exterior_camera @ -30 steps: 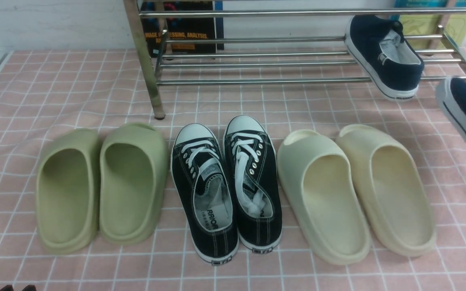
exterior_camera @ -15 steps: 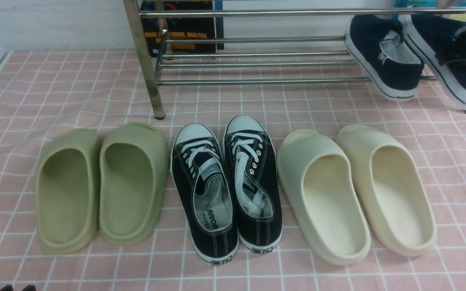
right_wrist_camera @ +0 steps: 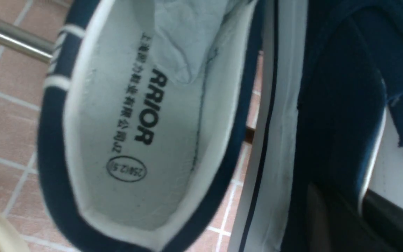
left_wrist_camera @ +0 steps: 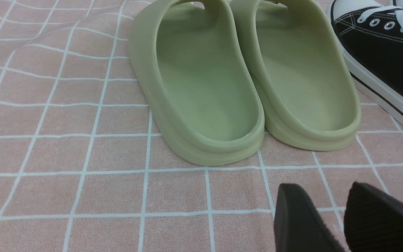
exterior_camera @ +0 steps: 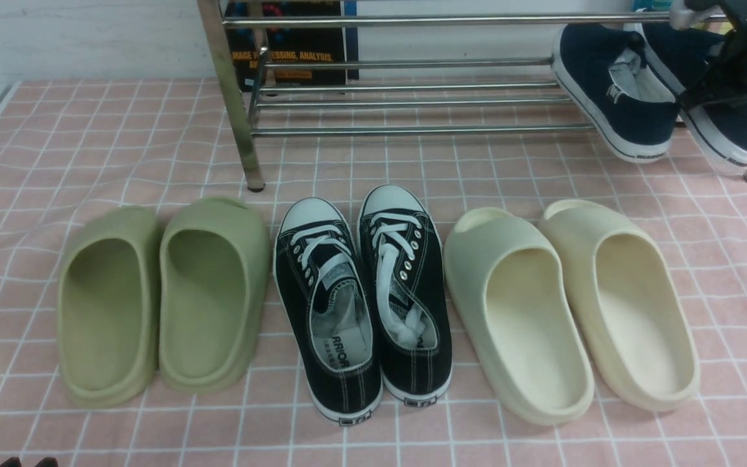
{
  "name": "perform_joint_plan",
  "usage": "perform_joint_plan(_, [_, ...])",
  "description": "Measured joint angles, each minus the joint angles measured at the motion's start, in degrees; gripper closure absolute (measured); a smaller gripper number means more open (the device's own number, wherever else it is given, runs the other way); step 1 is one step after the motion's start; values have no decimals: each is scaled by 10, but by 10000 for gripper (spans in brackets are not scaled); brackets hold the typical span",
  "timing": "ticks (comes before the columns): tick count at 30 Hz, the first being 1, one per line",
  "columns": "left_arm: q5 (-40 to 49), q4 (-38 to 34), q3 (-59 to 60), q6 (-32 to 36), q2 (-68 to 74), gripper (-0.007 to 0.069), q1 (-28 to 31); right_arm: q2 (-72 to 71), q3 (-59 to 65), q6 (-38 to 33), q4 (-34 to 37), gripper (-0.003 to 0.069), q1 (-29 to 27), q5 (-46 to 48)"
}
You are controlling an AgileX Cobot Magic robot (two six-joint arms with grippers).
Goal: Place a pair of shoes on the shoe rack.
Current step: Use the right arm to put a shoe into the shoe rack
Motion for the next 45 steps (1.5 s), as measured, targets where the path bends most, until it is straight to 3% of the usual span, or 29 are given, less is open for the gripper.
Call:
perform_joint_plan(6, [0,0,0,0,0,384,0,-18,0,19,-37,638,0,-18])
perform_joint_plan(16, [0,0,0,0,0,384,0,28,-2,23,2,638,1,-53])
perform_joint_plan(37, [0,0,0,0,0,384,0,53,-49,25,-1,638,1,-38])
perform_joint_plan(45, [0,0,0,0,0,384,0,66,-52,25,58,638,2,-24])
